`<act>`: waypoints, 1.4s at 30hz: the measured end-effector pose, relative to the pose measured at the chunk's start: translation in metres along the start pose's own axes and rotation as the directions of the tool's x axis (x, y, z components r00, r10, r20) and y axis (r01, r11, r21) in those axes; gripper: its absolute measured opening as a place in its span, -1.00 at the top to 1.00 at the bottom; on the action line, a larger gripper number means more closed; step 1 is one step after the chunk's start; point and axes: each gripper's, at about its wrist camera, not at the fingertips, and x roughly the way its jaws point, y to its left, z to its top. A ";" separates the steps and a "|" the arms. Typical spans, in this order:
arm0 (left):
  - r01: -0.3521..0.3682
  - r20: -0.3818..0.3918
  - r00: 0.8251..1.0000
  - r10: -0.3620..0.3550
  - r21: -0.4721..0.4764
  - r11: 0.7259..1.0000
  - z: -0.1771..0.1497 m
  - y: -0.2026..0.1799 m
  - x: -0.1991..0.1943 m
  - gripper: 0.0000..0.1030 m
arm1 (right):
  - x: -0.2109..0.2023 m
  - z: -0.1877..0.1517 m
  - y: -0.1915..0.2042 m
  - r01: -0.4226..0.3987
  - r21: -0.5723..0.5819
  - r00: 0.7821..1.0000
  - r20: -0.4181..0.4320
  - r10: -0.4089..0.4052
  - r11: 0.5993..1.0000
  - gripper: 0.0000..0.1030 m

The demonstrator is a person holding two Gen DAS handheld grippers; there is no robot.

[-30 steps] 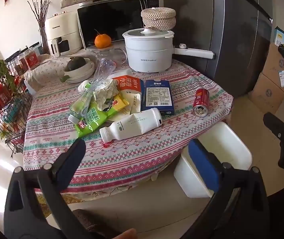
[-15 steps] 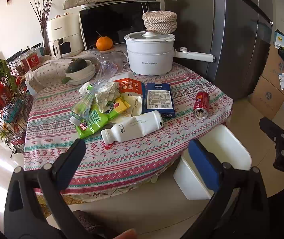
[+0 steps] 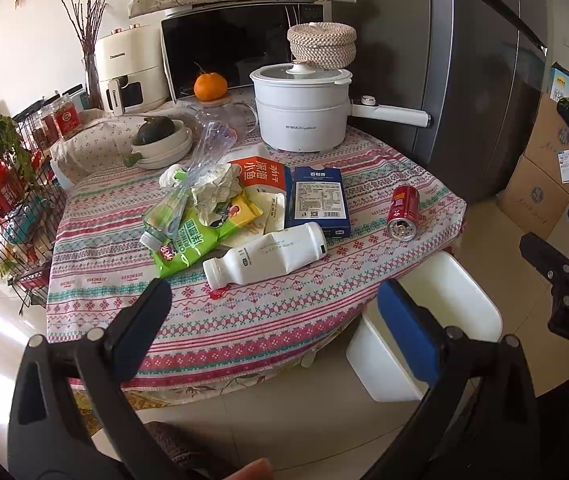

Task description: Collect trash

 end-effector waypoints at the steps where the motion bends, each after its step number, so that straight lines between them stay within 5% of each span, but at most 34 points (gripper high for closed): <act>1: -0.001 0.001 1.000 0.001 0.001 1.000 0.000 0.000 0.000 -0.98 | 0.000 0.000 0.000 0.001 0.001 1.000 0.001 -0.001 1.000 -1.00; 42: 0.005 -0.004 1.000 -0.005 0.001 1.000 -0.004 0.001 0.000 -0.98 | 0.005 -0.005 0.000 -0.010 0.018 0.999 -0.033 0.010 1.000 -1.00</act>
